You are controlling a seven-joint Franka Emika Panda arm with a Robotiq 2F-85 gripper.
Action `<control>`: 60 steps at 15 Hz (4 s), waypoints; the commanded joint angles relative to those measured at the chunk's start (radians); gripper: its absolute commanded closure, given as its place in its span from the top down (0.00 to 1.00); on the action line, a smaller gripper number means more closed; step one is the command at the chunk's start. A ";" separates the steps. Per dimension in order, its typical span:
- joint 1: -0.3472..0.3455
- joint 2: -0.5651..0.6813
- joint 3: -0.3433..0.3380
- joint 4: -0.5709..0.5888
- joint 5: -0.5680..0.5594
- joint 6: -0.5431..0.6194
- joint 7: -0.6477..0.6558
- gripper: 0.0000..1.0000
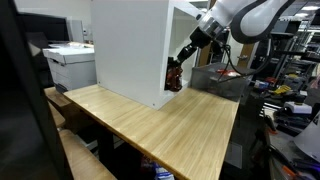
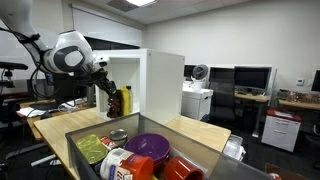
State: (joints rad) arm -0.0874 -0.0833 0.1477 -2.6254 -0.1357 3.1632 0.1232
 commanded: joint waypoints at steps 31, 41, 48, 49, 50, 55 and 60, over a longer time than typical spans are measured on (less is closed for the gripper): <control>0.033 -0.171 -0.013 -0.074 -0.035 -0.040 -0.023 0.19; 0.082 -0.115 -0.088 -0.153 0.017 0.216 -0.051 0.19; 0.087 -0.111 -0.073 -0.145 0.024 0.295 -0.053 0.19; 0.094 -0.111 -0.077 -0.138 0.027 0.292 -0.055 0.19; 0.097 -0.113 -0.079 -0.134 0.029 0.291 -0.056 0.19; 0.110 -0.120 -0.082 -0.128 0.037 0.291 -0.064 0.19; 0.053 -0.098 -0.032 -0.126 0.042 0.290 -0.063 0.19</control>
State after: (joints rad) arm -0.0038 -0.1723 0.0866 -2.7555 -0.1285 3.4526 0.1061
